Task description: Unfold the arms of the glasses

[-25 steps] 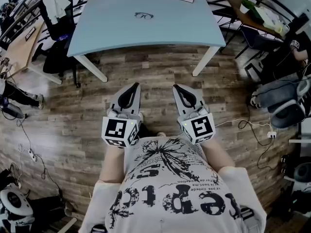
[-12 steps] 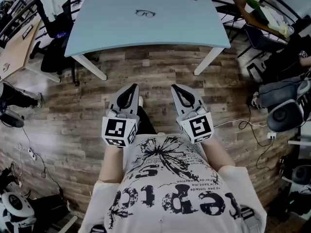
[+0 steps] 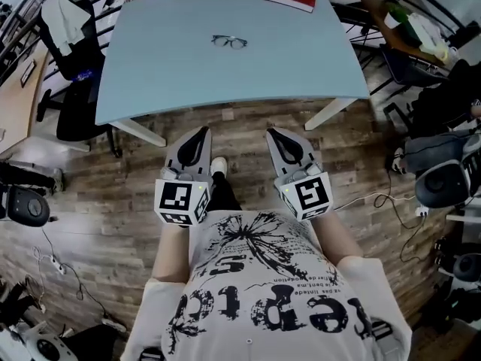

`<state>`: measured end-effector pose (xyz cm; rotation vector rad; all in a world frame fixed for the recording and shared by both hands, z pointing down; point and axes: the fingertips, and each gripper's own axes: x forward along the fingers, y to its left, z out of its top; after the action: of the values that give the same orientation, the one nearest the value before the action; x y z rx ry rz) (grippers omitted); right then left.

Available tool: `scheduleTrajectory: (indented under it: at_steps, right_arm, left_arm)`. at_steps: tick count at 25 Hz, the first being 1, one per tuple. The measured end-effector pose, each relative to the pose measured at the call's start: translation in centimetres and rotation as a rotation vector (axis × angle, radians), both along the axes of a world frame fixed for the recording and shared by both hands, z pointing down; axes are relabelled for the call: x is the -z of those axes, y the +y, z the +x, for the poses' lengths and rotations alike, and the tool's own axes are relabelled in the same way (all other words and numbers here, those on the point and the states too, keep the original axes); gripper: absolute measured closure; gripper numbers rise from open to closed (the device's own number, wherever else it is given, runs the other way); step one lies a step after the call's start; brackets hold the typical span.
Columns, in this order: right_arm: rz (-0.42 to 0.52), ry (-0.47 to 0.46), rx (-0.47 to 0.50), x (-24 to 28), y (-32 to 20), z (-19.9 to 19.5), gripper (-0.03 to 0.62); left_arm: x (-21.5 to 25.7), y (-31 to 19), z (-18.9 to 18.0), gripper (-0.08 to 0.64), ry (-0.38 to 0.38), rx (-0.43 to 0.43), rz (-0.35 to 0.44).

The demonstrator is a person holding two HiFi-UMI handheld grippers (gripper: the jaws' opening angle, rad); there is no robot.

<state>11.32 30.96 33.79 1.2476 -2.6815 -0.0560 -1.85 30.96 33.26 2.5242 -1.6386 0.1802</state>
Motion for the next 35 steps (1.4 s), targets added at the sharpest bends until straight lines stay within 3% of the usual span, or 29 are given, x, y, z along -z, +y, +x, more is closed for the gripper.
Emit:
scheduleTrajectory:
  at_steps: [6,14,24,35]
  right_arm:
    - [-0.028,0.024,-0.085,0.5,-11.9,-6.0,0.581]
    - [-0.095,0.021,-0.211,-0.7,-23.7,-9.8,0.581]
    - [-0.183,0.072,-0.257,-4.4,-32.6,-8.9,0.581]
    - [-0.370,0.190,-0.102,-10.8,-43.4,-6.9,0.581]
  left_arm:
    - [-0.5,-13.0,-6.6,0.541,-0.032,-0.062,-0.041]
    - [-1.3,-25.3,-12.3,0.541,0.014,-0.147,-0.089]
    - [-3.8,-33.5,-12.2,0.541,0.027,-0.176,-0.140]
    - [-8.0,-42.9,-9.9,0.541,-0.006,-0.107,-0.222]
